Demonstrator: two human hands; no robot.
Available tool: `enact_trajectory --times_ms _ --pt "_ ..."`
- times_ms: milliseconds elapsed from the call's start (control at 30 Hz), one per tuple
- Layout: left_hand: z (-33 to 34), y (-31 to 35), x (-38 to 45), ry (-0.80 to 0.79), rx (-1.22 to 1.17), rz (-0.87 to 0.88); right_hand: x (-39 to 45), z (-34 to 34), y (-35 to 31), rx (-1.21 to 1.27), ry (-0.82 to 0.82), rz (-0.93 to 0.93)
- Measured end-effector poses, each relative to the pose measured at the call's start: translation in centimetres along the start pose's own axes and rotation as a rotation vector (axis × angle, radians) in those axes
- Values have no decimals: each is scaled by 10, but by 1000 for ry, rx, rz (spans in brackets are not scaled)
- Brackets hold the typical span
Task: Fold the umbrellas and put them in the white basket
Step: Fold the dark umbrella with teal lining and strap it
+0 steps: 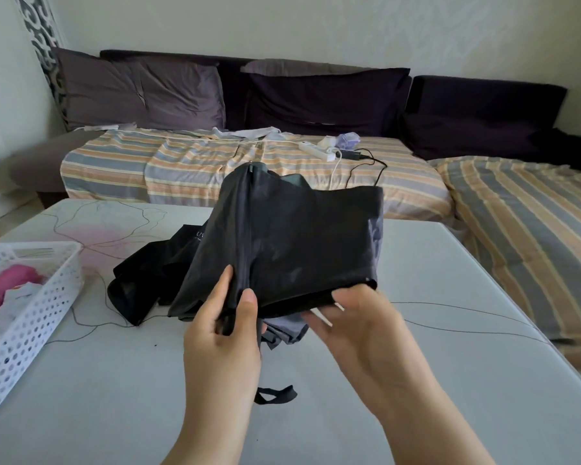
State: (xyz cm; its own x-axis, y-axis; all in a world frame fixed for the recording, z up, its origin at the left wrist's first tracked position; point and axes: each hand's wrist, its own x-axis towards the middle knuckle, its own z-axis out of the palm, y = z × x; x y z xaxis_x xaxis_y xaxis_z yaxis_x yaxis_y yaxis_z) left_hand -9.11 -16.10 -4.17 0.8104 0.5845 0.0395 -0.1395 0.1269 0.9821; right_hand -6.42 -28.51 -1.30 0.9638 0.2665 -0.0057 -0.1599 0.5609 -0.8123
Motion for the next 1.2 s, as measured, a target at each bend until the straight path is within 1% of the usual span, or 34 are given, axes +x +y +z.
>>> enact_trajectory --times_ms 33,67,133,167,233,267,333,400,433,467,500,567,600,633,667,733,833,900,967,1033,1133,1167,1200 --pt "0 -2 2 8 30 16 -1 1 -4 -15 -43 24" --pt "0 -4 3 13 59 31 0 1 -8 -54 -24 33" --pt "-1 -6 3 7 117 60 8 -6 -16 -180 139 33" --pt "-2 -6 3 -3 146 74 13 -9 -22 -293 224 32" --pt "-2 -5 2 -22 200 96 23 -15 -27 -549 345 18" --pt "-2 -5 2 -28 215 101 27 -18 -26 -669 403 -42" --pt "-2 -4 1 -35 228 101 28 -21 -22 -891 499 -258" --pt "-2 -5 1 -40 192 73 20 -15 -20 -981 540 -457" --pt "-1 -5 1 -45 170 49 15 -12 -18 -982 538 -511" --pt "-1 -5 1 -51 151 27 12 -9 -16 -937 514 -512" --pt "0 -5 1 -58 134 11 8 -7 -15 -849 468 -459" --pt "0 -4 2 -76 110 -3 8 -7 -11 -664 368 -256" --pt "0 -3 2 -85 102 -2 8 -7 -9 -627 346 -151" --pt "-1 -3 2 -93 99 0 7 -6 -7 -618 333 -92" --pt "-1 -3 2 -102 99 -1 6 -5 -6 -625 334 -89" --pt "-1 -5 3 -124 109 -10 1 4 -9 -640 363 -201" --pt "0 -10 2 -171 142 -23 -4 22 -12 -645 293 -356" --pt "1 -14 0 -206 164 -36 -3 29 -8 -637 232 -386" --pt "1 -16 -2 -225 194 -41 -2 34 -7 -616 214 -405" --pt "0 -13 -3 -216 178 -31 -3 33 -6 -530 294 -416" --pt "-5 -4 -4 -169 142 -2 3 13 1 -397 529 -394" --pt "-7 -2 -3 -154 121 7 8 6 4 -388 583 -348" --pt "-9 1 -3 -138 98 14 13 -3 8 -391 603 -271"
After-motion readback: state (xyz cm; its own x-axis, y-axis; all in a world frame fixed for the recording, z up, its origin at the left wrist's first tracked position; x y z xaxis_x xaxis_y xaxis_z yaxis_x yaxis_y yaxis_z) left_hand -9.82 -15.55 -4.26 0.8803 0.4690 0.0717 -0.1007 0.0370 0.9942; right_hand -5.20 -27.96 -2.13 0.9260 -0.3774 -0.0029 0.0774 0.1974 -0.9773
